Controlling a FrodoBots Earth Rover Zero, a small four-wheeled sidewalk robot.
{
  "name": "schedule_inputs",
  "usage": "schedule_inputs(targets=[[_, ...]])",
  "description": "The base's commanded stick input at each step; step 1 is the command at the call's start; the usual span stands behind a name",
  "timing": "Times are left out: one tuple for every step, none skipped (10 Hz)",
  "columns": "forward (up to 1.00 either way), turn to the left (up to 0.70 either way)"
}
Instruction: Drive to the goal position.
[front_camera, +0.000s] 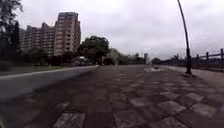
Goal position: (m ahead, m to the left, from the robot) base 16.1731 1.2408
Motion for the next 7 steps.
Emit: schedule_inputs(targets=[[1.0, 0.0], [1.0, 0.0], [1.0, 0.0], [1.0, 0.0], [1.0, 0.0], [1.0, 0.0], [1.0, 0.0]])
